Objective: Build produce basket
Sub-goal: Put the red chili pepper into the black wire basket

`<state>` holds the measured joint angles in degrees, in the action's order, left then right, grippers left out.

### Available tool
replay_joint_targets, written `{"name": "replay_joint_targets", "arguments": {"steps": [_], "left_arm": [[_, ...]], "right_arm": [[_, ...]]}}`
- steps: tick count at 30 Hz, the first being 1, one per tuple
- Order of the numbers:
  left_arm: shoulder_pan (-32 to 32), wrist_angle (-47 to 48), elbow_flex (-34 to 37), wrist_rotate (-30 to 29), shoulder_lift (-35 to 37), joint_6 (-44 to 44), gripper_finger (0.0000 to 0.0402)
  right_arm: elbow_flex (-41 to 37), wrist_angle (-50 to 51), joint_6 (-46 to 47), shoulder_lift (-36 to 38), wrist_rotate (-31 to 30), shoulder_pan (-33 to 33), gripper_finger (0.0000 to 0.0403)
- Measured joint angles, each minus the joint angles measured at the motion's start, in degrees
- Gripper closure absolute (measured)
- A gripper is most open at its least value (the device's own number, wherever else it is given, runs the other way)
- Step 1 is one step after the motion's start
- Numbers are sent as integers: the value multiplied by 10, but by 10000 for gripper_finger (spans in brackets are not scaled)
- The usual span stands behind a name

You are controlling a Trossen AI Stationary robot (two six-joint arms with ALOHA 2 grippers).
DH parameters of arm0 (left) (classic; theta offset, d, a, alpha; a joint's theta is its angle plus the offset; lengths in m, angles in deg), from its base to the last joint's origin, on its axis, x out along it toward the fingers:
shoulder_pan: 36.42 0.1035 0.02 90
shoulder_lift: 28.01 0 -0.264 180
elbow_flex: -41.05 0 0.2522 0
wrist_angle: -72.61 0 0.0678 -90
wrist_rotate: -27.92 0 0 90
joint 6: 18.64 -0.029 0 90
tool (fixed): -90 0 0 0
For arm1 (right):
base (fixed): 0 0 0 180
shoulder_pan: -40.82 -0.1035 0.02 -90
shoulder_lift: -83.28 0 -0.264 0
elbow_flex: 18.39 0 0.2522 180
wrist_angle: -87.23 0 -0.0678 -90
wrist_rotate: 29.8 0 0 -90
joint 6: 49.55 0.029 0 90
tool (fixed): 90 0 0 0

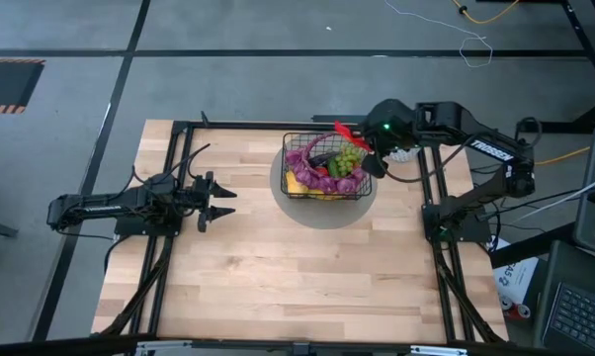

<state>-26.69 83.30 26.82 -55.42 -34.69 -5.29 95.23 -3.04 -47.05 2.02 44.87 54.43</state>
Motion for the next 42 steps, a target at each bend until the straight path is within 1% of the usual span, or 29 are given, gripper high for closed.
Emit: {"name": "replay_joint_targets", "arguments": {"steps": [10,37,39,42], "left_arm": [[0,0,0,0,0,0,164],[0,0,0,0,0,0,164],[0,0,0,0,0,0,164],[0,0,0,0,0,0,164]], "right_arm": [[0,0,-1,-16,0,0,402],[0,0,2,-17,-1,0,402],[0,0,2,-17,-1,0,400],[0,0,10,-17,-1,0,383]]}}
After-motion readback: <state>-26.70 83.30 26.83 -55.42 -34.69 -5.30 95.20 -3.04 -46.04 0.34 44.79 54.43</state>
